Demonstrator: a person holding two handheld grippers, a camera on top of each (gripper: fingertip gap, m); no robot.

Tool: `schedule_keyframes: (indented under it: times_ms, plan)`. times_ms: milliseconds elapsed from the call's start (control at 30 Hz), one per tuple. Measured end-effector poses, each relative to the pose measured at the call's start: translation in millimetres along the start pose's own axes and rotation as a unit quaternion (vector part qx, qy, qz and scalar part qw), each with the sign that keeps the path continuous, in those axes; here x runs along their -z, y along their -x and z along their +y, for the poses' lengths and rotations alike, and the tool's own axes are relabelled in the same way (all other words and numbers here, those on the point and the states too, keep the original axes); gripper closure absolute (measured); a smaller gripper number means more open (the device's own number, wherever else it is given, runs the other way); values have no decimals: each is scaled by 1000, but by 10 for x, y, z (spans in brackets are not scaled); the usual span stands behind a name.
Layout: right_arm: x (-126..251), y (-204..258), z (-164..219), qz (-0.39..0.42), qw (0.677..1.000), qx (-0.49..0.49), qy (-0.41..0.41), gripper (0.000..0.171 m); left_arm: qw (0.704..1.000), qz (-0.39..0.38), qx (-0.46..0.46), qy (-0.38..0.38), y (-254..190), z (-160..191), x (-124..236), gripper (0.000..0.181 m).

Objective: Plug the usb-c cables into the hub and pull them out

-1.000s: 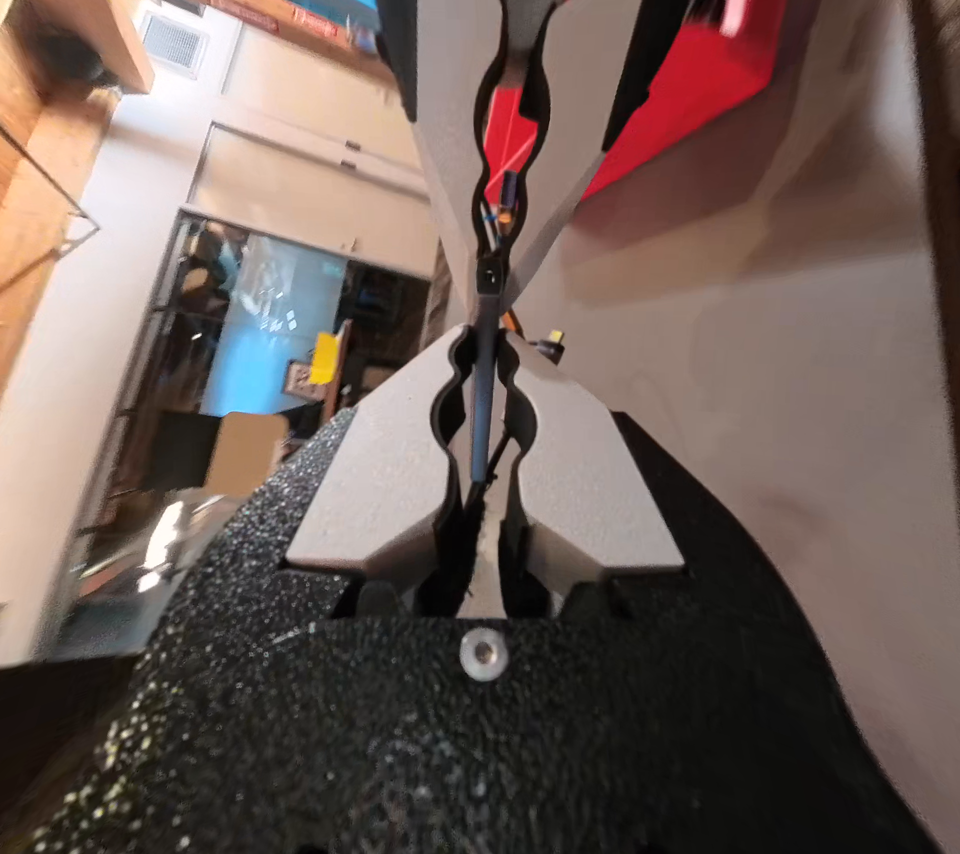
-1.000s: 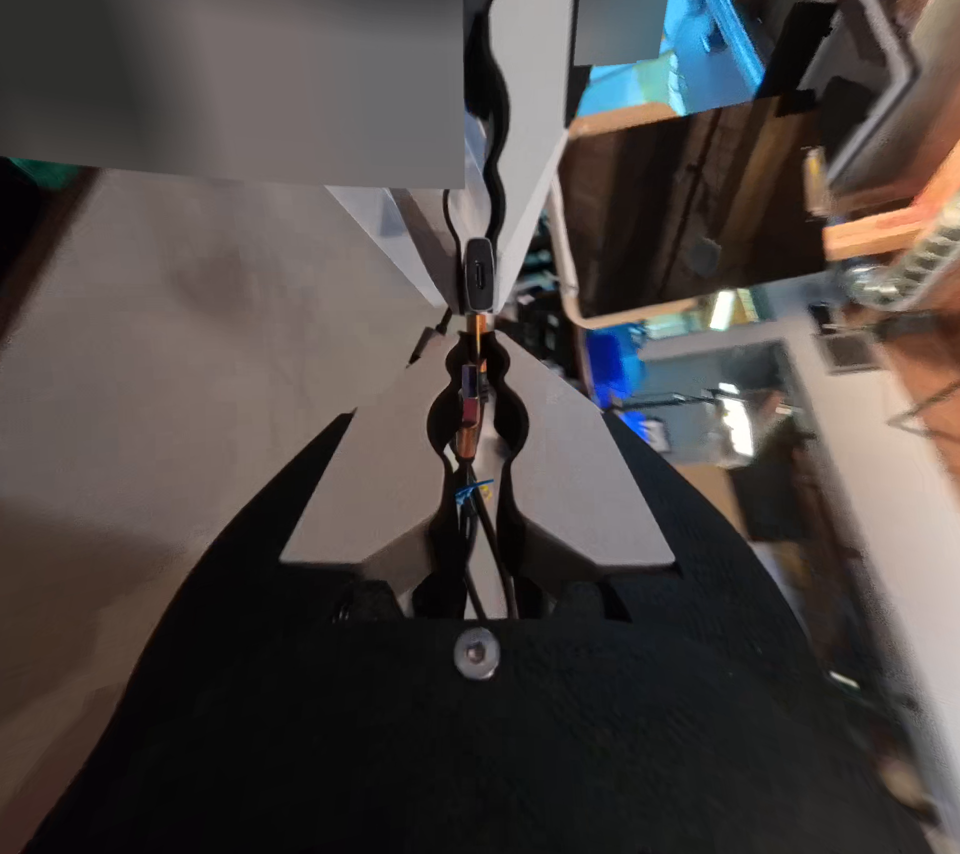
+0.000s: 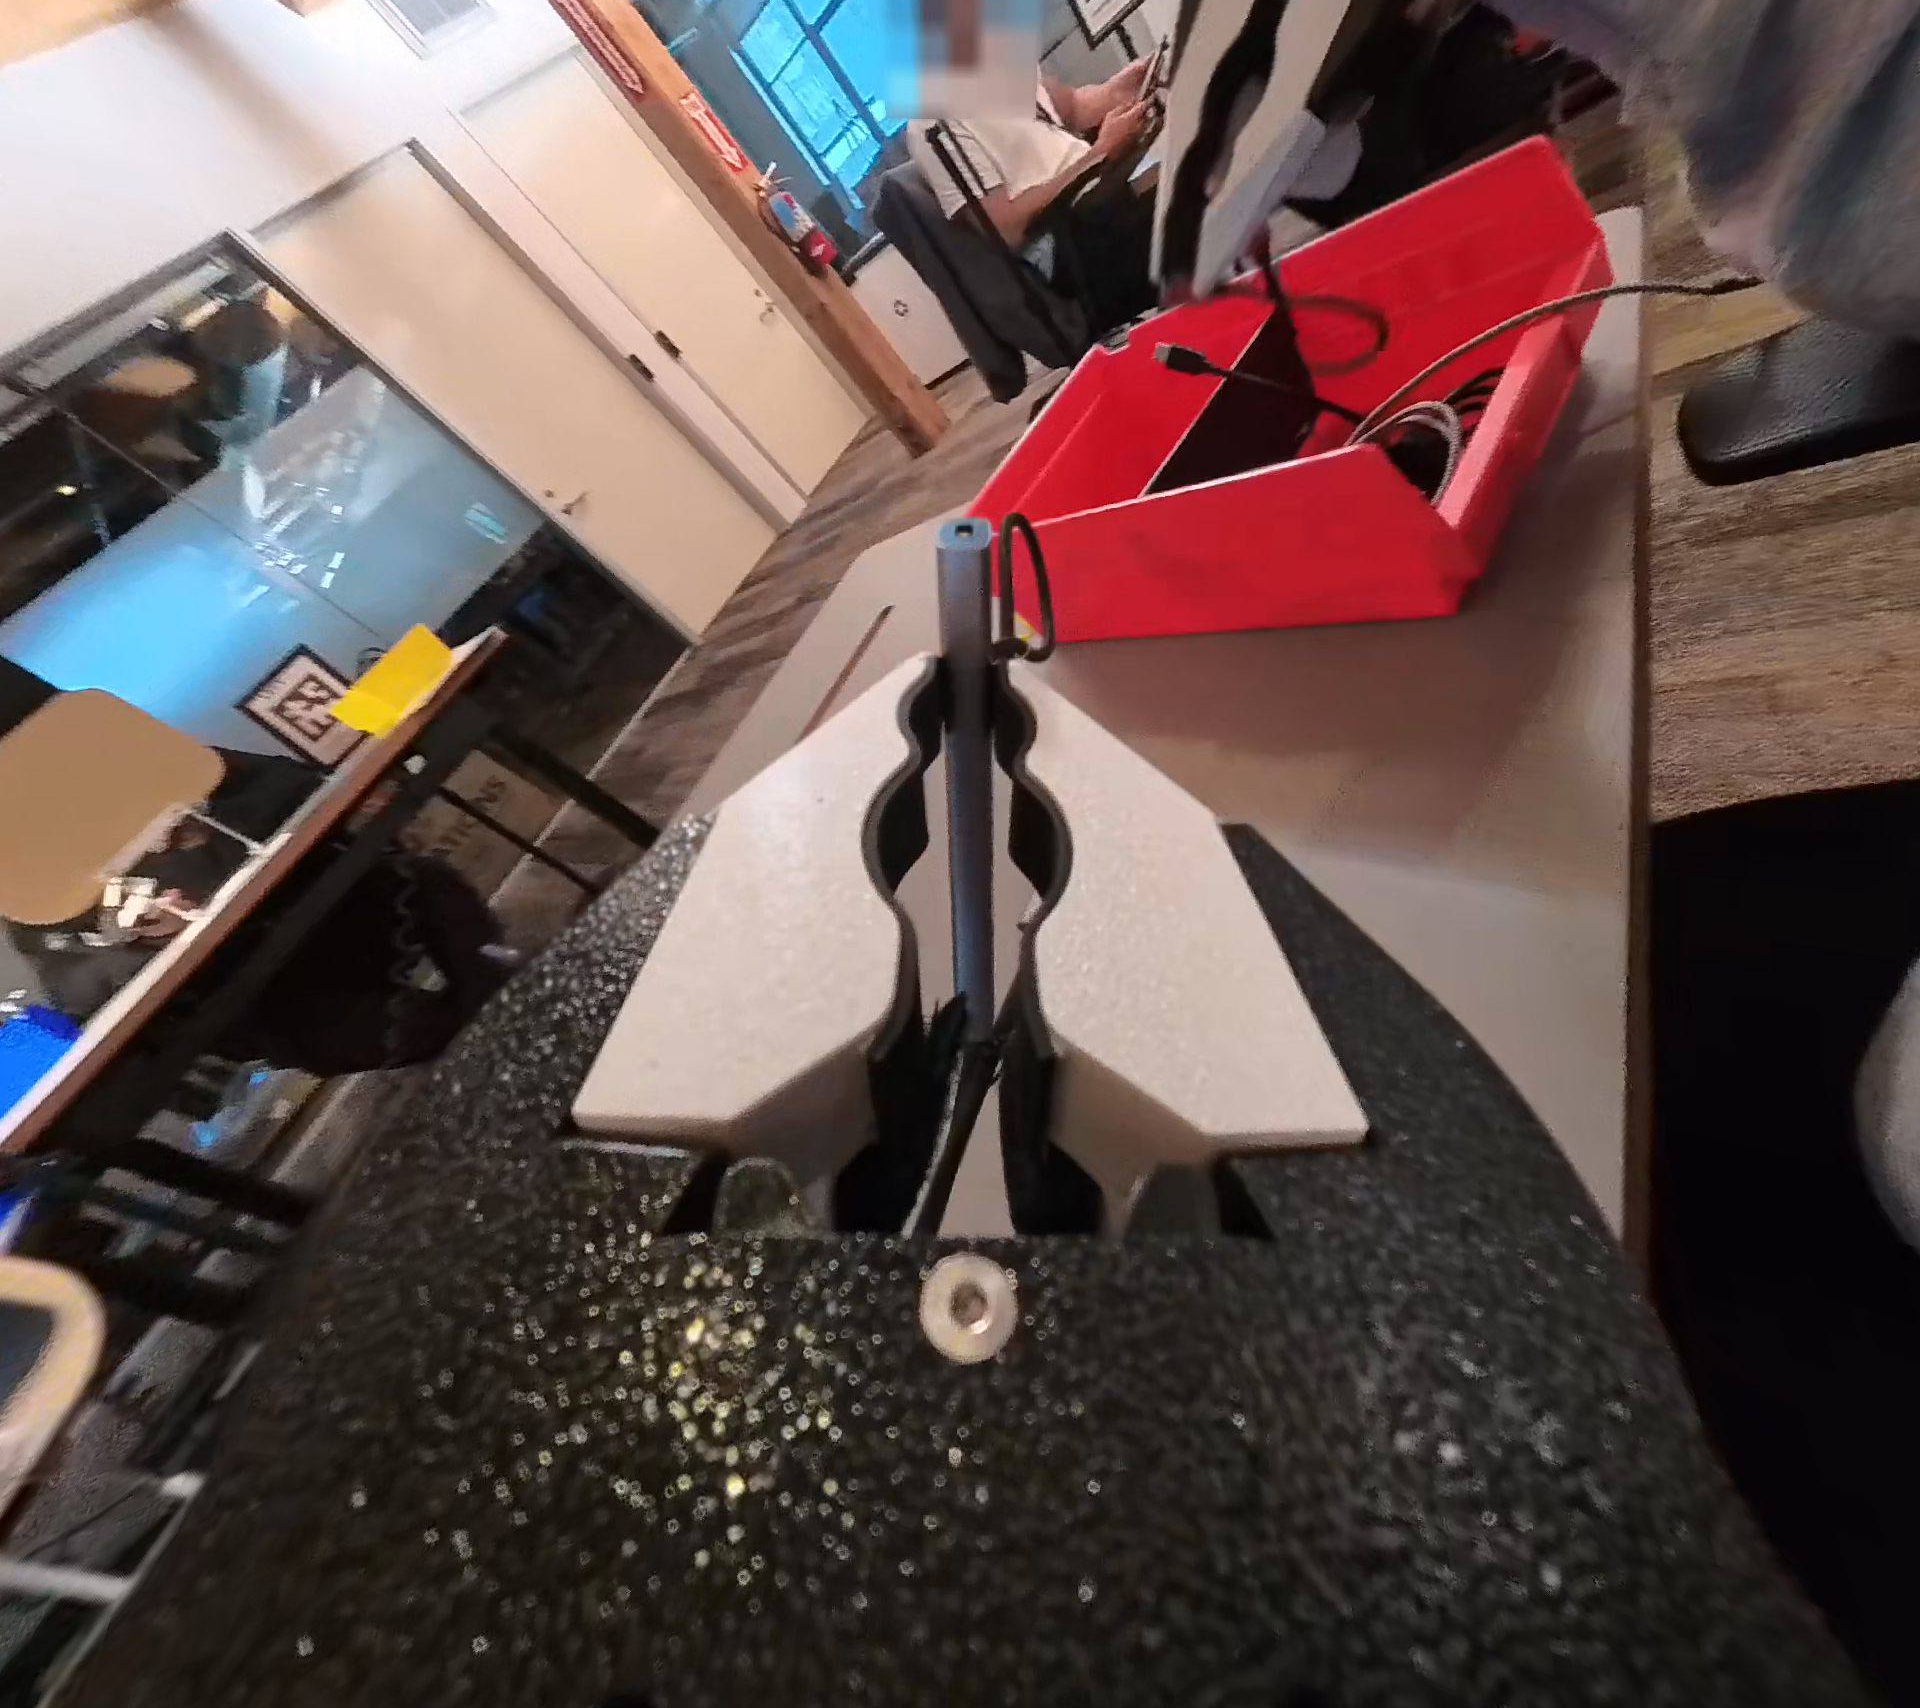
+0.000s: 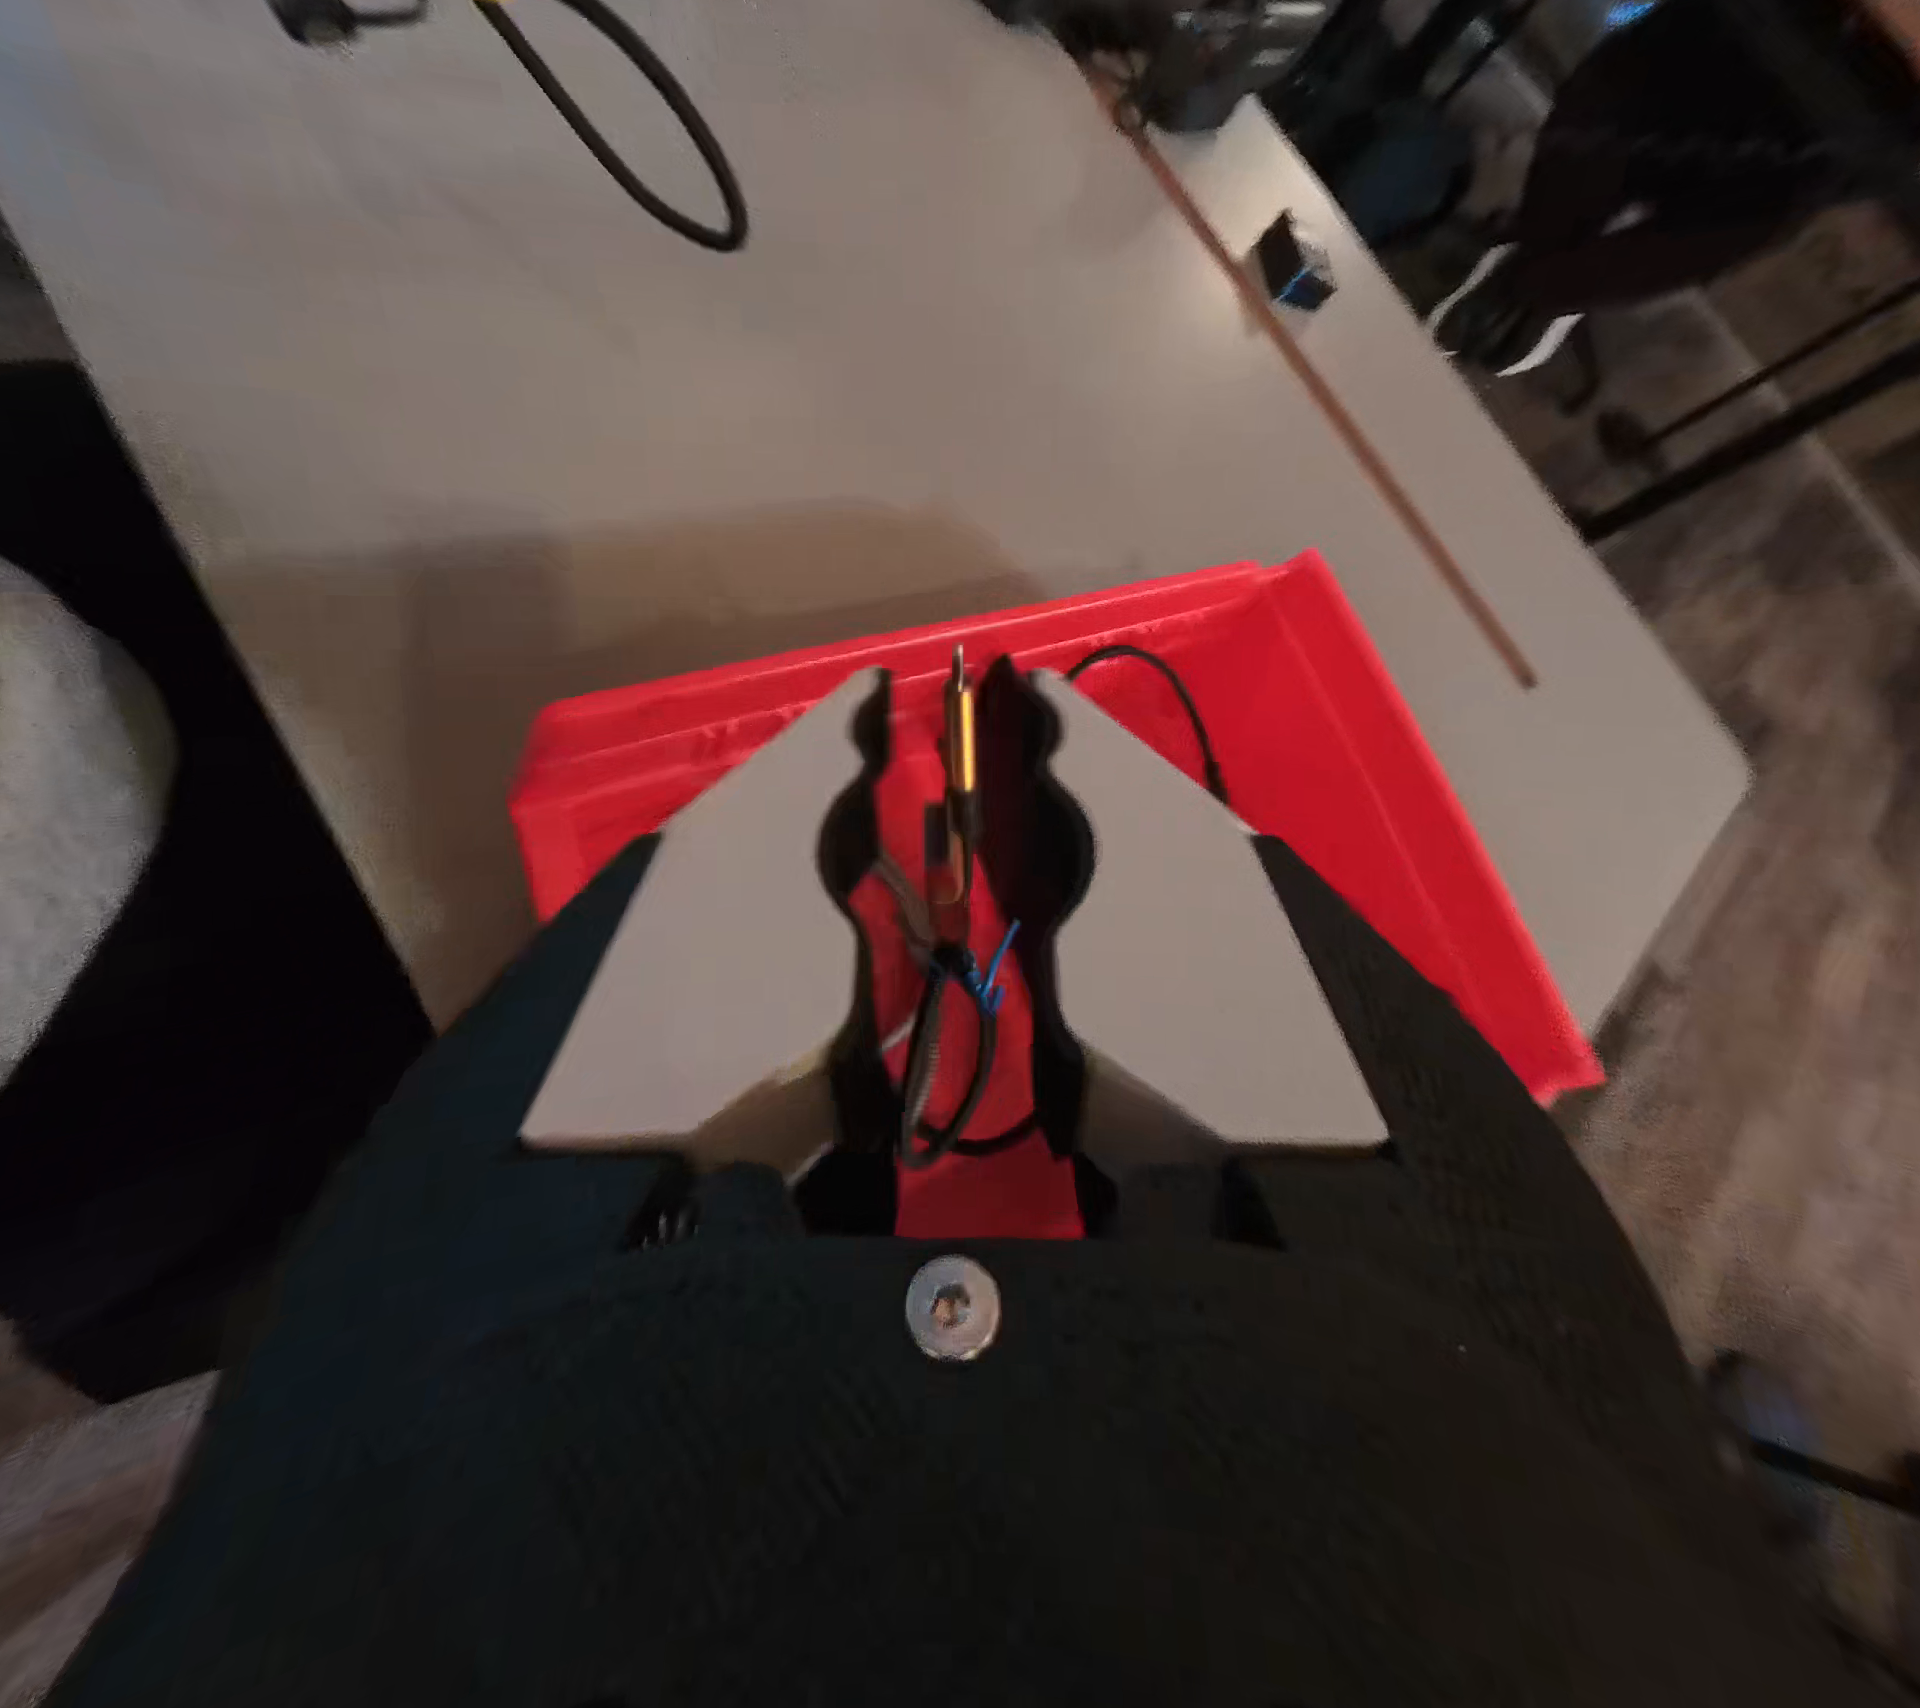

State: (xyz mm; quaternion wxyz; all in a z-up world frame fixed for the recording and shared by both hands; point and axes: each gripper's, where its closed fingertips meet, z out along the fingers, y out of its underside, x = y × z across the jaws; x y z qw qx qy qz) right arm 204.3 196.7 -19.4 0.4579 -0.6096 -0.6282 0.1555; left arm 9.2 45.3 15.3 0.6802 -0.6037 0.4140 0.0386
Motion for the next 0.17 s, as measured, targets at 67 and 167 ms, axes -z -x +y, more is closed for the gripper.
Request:
schedule_keyframes:
  times_ms: [67, 167]
  plan:
    - [-43, 36, 42, -17, 1000, -15, 10, 124, 1000, 7, 21, -3, -40, 37, -68, 174]
    - [-63, 17, -84, 19, 1000, 21, 11, 118, 998, 13, 56, -17, -57, 67, -116, 173]
